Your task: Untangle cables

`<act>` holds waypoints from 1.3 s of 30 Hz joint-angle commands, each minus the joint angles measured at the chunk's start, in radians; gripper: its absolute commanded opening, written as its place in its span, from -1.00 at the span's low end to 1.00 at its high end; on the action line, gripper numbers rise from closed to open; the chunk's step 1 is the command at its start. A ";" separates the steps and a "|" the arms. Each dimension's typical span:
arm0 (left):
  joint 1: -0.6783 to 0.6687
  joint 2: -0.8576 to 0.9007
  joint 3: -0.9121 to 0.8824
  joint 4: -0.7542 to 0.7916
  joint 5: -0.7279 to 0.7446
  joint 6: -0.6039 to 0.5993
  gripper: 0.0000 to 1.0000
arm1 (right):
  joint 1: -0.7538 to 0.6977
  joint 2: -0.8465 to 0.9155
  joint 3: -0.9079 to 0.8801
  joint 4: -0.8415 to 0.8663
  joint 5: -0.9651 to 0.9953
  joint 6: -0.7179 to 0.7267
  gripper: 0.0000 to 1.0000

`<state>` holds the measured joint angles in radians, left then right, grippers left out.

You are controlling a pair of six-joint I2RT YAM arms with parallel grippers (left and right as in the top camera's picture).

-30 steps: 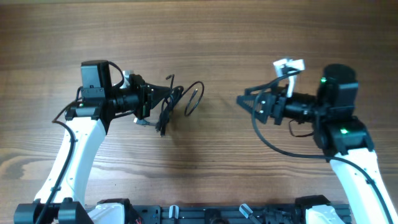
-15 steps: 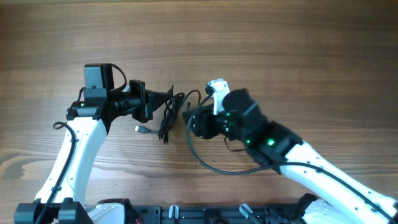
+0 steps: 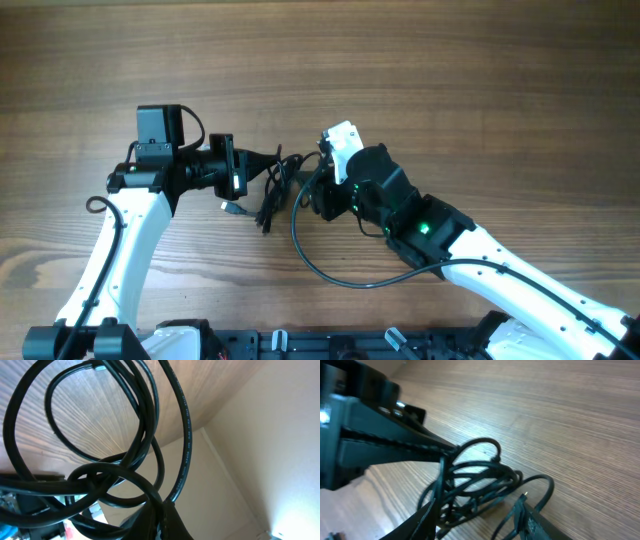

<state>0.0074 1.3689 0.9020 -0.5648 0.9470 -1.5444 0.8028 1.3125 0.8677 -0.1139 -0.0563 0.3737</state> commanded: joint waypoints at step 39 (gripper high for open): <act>-0.003 0.000 0.001 -0.132 -0.394 0.211 -0.92 | -0.058 -0.211 0.017 -0.050 -0.252 0.019 -0.91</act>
<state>-0.0338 1.3437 0.9138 -0.7036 0.9169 -1.4475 0.8223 1.2442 0.8547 -0.1829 -0.1841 0.3950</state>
